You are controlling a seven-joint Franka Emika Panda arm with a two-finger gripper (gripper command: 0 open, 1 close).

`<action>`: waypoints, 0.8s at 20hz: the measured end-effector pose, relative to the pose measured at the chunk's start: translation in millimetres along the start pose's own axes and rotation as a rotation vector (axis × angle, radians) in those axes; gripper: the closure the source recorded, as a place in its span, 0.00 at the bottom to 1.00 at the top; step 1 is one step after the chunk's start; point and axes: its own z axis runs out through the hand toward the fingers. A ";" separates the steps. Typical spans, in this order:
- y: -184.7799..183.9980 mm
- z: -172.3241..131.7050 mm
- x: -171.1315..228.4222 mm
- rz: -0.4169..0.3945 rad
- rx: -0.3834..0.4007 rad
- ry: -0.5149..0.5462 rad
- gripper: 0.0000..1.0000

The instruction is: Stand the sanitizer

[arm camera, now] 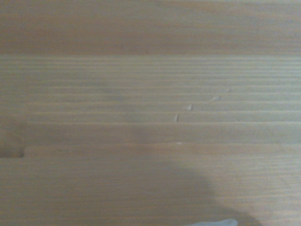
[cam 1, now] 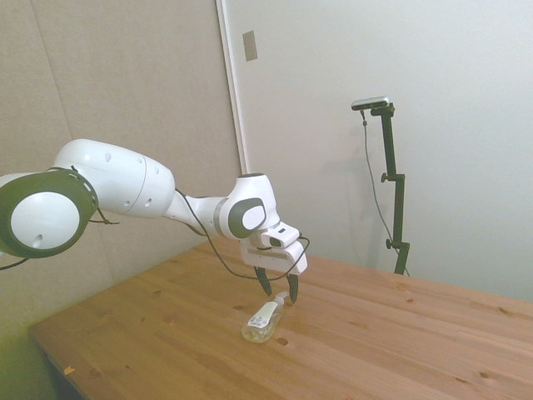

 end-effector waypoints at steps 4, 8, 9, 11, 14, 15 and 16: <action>2.7 4.9 3.4 0.007 -0.002 0.002 1.00; 2.5 5.1 3.8 0.009 0.002 0.003 1.00; 2.6 5.2 3.9 0.011 0.003 0.002 1.00; 2.8 5.6 4.0 0.014 0.005 -0.001 1.00; 4.0 6.1 5.2 0.024 0.010 -0.007 1.00; 4.6 6.2 5.7 0.026 0.011 -0.007 1.00; 5.1 6.3 6.2 0.027 0.010 -0.007 1.00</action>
